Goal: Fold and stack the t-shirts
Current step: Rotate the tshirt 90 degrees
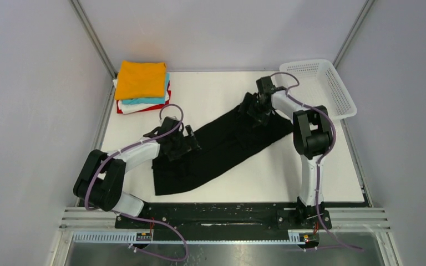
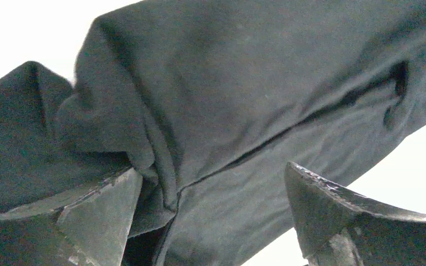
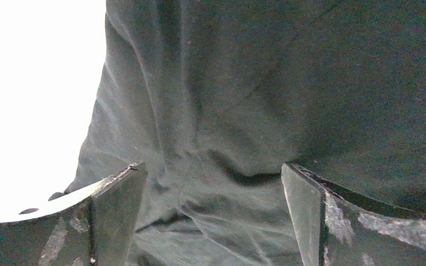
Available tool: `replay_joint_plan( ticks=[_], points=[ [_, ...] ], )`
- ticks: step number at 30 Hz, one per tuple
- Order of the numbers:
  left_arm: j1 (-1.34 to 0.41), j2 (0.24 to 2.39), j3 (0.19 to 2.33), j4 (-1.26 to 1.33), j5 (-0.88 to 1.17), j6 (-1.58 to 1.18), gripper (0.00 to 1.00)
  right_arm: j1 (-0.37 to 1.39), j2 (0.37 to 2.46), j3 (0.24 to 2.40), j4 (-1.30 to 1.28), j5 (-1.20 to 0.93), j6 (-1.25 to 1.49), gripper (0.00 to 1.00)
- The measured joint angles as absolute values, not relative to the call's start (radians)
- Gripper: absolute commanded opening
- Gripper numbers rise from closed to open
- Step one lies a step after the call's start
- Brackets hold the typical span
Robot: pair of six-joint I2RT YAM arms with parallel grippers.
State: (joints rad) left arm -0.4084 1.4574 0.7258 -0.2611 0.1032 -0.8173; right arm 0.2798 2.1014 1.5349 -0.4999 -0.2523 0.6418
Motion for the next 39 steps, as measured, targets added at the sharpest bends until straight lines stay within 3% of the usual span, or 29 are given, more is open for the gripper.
replay_joint_plan(
  ticks=[13,31,39],
  points=[
    [-0.649,1.469,0.731,-0.260,0.211,-0.936,0.99,0.277,2.632,2.429,-0.780,-0.393,0.648,1.00],
    [-0.869,1.681,0.840,-0.025,0.365,-1.040,0.99,0.364,2.741,2.563,-0.634,-0.480,0.768,1.00],
    [-0.895,1.580,0.821,-0.114,0.286,-1.016,0.99,0.386,2.708,2.558,-0.664,-0.419,0.686,1.00]
  ],
)
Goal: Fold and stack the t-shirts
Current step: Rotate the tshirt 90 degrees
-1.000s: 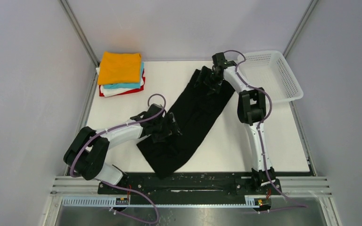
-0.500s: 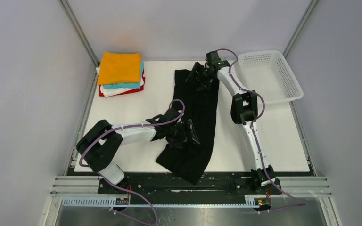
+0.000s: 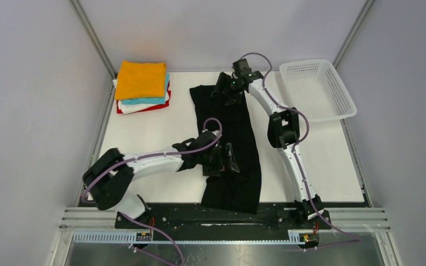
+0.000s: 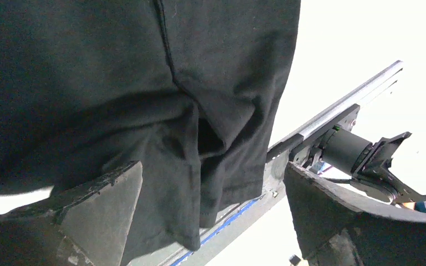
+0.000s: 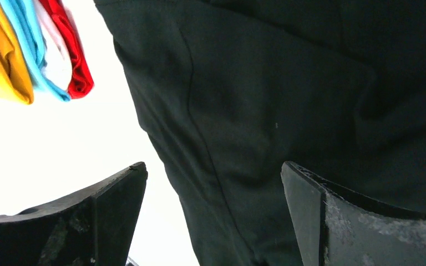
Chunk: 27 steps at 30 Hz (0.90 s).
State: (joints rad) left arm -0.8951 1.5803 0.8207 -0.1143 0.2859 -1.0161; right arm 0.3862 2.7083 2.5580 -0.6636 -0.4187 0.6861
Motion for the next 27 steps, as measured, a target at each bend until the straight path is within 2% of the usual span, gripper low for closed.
replay_joint_plan(
  ticks=[6,10,14,20,27],
  points=[
    [-0.894,1.242,0.809,-0.329,0.067,-0.938,0.99,0.398,2.388,2.321,-0.721,-0.250,0.511,1.00],
    [-0.842,1.075,0.791,-0.448,-0.080,-0.916,0.99,0.446,2.044,2.001,-0.678,-0.123,0.425,0.99],
    [-0.697,0.969,0.711,-0.539,-0.175,-0.908,0.99,0.547,1.826,1.684,-0.615,-0.056,0.404,1.00],
    [-0.561,0.871,0.626,-0.619,-0.228,-0.887,0.99,0.670,1.880,1.456,-0.615,0.020,0.406,0.99],
    [-0.510,0.890,0.599,-0.602,-0.228,-0.881,0.99,0.684,2.006,1.462,-0.620,0.039,0.421,0.99]
  ],
)
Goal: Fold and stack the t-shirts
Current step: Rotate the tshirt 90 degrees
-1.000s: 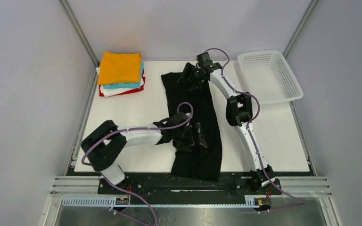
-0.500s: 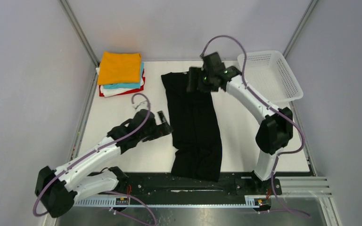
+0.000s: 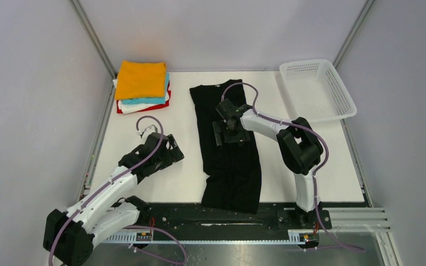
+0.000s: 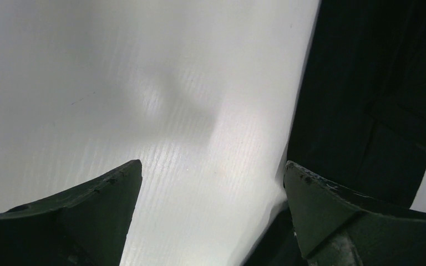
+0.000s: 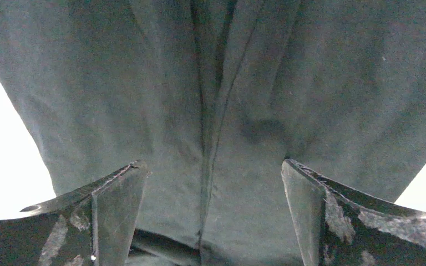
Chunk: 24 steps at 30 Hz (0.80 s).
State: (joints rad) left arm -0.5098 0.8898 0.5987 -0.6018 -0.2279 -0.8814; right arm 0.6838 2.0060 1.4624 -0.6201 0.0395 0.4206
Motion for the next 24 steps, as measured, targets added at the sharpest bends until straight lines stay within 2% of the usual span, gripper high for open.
replay_joint_plan(
  ticks=[4,12,13,15,24],
  points=[
    [-0.491,0.950,0.592,-0.573,-0.206,-0.881,0.99,0.685,2.074,1.515,-0.627,0.054,0.440,0.99],
    [-0.441,1.057,0.592,-0.517,-0.156,-0.879,0.99,0.684,2.234,1.774,-0.755,0.091,0.494,1.00],
    [-0.435,1.065,0.592,-0.512,-0.150,-0.878,0.99,0.683,2.259,1.816,-0.780,0.092,0.496,0.96],
    [-0.424,1.076,0.592,-0.504,-0.142,-0.872,0.99,0.679,2.308,1.899,-0.817,0.091,0.497,0.99],
    [-0.390,1.116,0.620,-0.499,-0.127,-0.841,0.99,0.629,2.598,2.440,-1.026,0.075,0.481,0.99]
  ],
)
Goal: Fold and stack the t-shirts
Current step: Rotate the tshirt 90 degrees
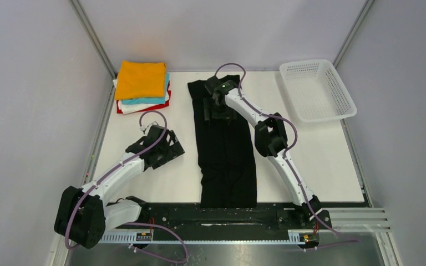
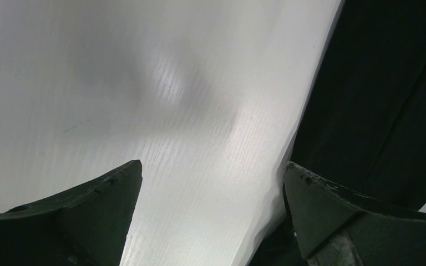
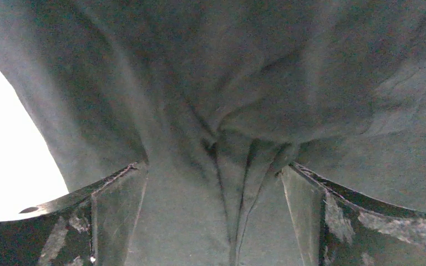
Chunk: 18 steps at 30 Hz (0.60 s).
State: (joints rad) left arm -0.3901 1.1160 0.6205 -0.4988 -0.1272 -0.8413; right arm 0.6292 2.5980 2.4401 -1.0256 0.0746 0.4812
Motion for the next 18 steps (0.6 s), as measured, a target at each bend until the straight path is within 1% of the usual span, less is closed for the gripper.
replay_joint_plan(
  ticks=[8,11,18],
  points=[
    [-0.386,1.149,0.649,-0.495,-0.108,-0.826,0.99,0.540,2.648,2.531,-1.019,0.022,0.487,0.99],
    [-0.386,1.150,0.651,-0.498,-0.105,-0.823,0.99,0.517,2.677,2.582,-0.981,0.014,0.487,0.99],
    [-0.386,1.149,0.653,-0.500,-0.089,-0.820,0.99,0.477,2.690,2.587,-0.862,-0.029,0.503,0.99]
  ],
)
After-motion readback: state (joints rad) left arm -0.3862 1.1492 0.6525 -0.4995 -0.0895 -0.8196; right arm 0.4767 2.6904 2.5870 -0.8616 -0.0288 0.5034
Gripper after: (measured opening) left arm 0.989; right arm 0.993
